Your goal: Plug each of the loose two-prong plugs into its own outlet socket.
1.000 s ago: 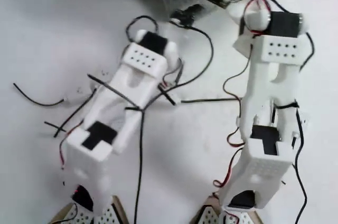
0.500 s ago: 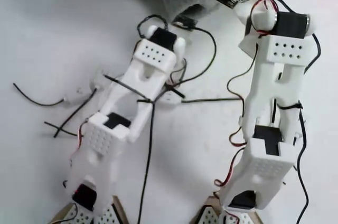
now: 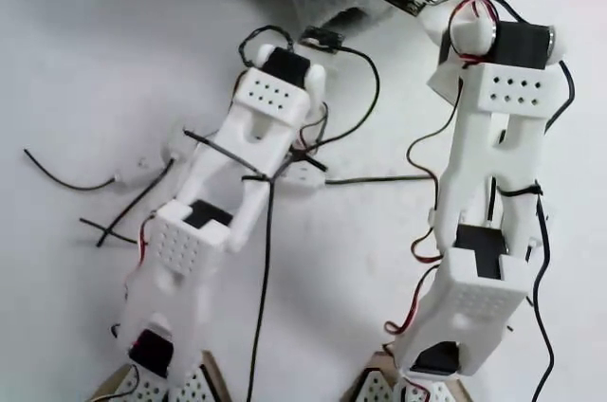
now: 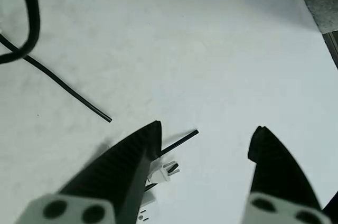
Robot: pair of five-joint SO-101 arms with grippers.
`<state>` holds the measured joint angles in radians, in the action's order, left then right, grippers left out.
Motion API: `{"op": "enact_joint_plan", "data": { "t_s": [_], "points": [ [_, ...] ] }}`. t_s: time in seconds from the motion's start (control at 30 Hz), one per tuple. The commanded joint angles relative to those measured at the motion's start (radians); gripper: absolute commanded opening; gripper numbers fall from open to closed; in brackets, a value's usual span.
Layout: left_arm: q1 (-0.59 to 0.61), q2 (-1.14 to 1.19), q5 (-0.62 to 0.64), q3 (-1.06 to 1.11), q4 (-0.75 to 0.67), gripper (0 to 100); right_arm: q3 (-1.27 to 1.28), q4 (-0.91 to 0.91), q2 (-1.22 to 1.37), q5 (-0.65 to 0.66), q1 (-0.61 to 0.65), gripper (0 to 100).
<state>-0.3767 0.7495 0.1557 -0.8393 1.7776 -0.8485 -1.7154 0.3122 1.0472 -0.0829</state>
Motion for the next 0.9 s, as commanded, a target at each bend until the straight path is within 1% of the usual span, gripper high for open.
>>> {"op": "enact_joint_plan", "data": {
  "t_s": [0.0,0.1,0.63,0.73,0.87],
  "points": [
    [0.010,-0.005,0.009,-0.026,0.009,3,-0.003,0.012,-0.051,0.008,-0.008,26.5],
    [0.008,-0.012,0.066,0.017,0.009,3,-0.003,0.012,-0.051,0.008,-0.008,26.5],
    [-0.007,-0.015,0.072,0.028,0.011,3,-0.003,0.010,-0.051,0.008,-0.008,26.5],
    [-0.005,-0.004,0.112,0.028,0.011,3,-0.003,0.010,-0.051,0.008,-0.008,26.5],
    [-0.005,-0.005,0.120,0.028,0.011,3,-0.003,0.010,-0.051,0.008,-0.008,26.5]
  ]
}}
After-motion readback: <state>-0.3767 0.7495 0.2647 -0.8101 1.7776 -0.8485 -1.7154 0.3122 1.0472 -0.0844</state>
